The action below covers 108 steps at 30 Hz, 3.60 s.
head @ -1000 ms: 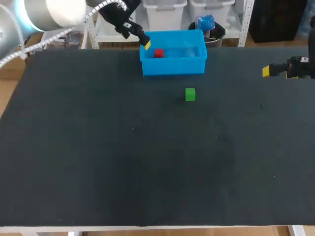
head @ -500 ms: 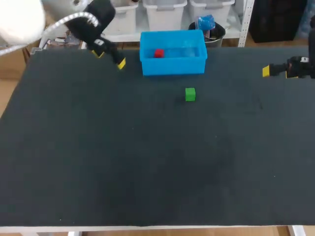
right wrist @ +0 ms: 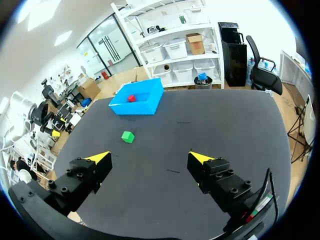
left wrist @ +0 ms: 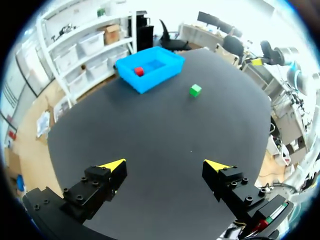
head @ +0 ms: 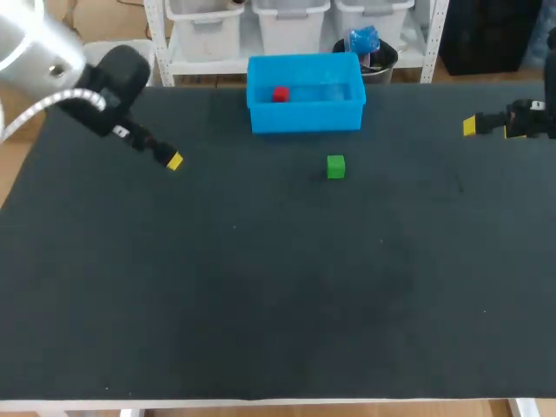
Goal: Use the left arm to pick the red cube and place it into the blue plastic box first, then use the right arm to grasp the green cube and put it into the same blue plastic box after the first action is fully finished.
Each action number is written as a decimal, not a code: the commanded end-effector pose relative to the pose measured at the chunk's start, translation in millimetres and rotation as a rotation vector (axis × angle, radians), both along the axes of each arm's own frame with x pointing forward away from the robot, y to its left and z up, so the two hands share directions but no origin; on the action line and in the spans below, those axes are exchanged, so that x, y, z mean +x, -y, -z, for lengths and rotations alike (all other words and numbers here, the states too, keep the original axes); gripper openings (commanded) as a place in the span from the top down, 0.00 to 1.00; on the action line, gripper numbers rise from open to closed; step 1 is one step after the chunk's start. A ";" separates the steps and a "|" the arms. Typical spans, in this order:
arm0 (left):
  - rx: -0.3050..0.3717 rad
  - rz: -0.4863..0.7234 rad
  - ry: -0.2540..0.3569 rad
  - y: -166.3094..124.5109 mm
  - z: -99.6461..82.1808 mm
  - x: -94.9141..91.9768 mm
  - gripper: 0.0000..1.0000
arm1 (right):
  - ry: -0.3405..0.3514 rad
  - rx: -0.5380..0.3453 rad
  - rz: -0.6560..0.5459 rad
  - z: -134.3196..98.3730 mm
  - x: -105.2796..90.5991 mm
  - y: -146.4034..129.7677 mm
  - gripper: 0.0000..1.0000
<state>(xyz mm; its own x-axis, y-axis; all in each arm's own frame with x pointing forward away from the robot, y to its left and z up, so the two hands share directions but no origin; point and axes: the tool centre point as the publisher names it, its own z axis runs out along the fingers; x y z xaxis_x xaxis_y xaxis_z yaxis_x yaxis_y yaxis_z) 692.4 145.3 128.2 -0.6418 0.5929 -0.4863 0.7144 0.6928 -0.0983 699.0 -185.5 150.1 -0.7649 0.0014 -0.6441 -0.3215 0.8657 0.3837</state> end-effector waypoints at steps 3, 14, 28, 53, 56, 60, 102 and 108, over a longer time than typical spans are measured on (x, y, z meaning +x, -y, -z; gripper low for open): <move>-0.283 -0.002 0.252 -11.2 -0.5 -3.9 0.00 | 0.000 -0.001 0.000 0.3 0.6 -0.3 0.00; -0.252 0.028 0.187 -8.3 1.0 -1.6 0.00 | 0.000 -0.001 0.000 0.3 0.6 -0.3 0.00; -0.252 0.028 0.187 -8.3 1.0 -1.6 0.00 | -0.050 -0.204 -0.027 -15.5 35.4 -62.2 0.00; -0.252 0.028 0.187 -8.3 1.0 -1.6 0.00 | -0.123 -0.275 -0.048 1.2 46.8 -113.2 0.00; -0.252 0.028 0.187 -8.3 1.0 -1.6 0.00 | -0.123 -0.275 -0.048 1.2 46.8 -113.2 0.00; -0.252 0.028 0.187 -8.3 1.0 -1.6 0.00 | -0.123 -0.275 -0.048 1.2 46.8 -113.2 0.00; -0.252 0.028 0.187 -8.3 1.0 -1.6 0.00 | -0.472 -0.481 0.069 78.9 73.3 -190.7 0.00; -0.252 0.028 0.187 -8.3 1.0 -1.6 0.00 | -0.483 -0.495 0.074 90.9 76.3 -192.2 0.00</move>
<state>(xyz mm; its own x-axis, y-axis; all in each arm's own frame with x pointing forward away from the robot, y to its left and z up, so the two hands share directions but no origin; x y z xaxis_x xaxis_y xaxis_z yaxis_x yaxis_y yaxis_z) 691.8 151.1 129.1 -0.5213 0.4600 -0.7188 0.7501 0.6486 -0.1290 770.7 2.9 65.7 -0.9744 -0.1436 -0.1732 -0.1510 0.9881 0.0304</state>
